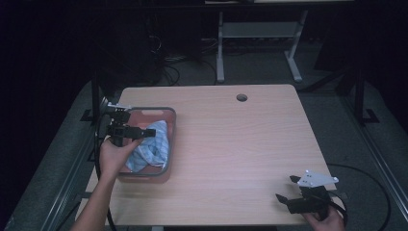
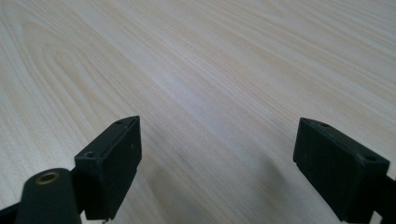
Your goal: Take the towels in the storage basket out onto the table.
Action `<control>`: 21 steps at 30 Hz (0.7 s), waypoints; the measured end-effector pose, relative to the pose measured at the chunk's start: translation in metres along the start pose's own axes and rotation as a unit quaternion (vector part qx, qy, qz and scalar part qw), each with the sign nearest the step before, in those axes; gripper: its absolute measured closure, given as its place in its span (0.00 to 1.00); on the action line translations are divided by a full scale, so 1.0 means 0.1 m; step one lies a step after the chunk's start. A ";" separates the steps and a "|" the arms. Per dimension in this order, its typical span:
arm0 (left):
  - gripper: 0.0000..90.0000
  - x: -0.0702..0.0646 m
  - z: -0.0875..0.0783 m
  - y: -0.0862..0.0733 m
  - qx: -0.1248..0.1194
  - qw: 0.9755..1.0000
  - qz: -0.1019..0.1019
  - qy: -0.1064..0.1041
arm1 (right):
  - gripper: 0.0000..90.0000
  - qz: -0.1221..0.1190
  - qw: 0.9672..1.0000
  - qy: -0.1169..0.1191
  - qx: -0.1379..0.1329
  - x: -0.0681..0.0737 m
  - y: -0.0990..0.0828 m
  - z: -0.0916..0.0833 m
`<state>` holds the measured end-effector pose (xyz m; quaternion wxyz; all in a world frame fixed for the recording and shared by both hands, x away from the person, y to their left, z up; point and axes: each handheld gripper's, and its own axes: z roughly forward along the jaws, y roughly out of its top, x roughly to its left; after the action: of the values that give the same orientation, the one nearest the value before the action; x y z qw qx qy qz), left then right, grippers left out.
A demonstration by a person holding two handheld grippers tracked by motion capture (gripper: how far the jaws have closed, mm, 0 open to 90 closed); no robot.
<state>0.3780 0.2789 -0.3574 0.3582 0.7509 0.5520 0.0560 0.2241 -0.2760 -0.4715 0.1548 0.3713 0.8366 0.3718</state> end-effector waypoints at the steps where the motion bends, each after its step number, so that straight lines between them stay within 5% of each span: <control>1: 0.19 0.00 0.01 -0.01 0.005 1.000 -0.001 0.004 | 0.16 0.000 1.000 0.001 0.000 0.00 0.00 0.01; 10: 0.19 0.05 0.22 -0.04 0.034 0.999 -0.022 0.009 | 0.16 -0.004 1.000 0.004 0.002 -0.01 0.00 0.02; 16: 0.19 -0.05 0.36 -0.01 0.052 0.998 -0.020 0.013 | 0.16 -0.005 1.000 0.006 0.006 0.00 0.00 0.03; 21: 0.19 -0.09 0.49 0.00 0.075 0.996 -0.019 0.036 | 0.16 -0.004 1.000 0.008 0.006 0.00 0.01 0.02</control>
<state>0.3976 0.2482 -0.3907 0.2818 0.7626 0.5812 0.0342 0.2255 -0.2742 -0.4726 0.1472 0.3656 0.8416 0.3693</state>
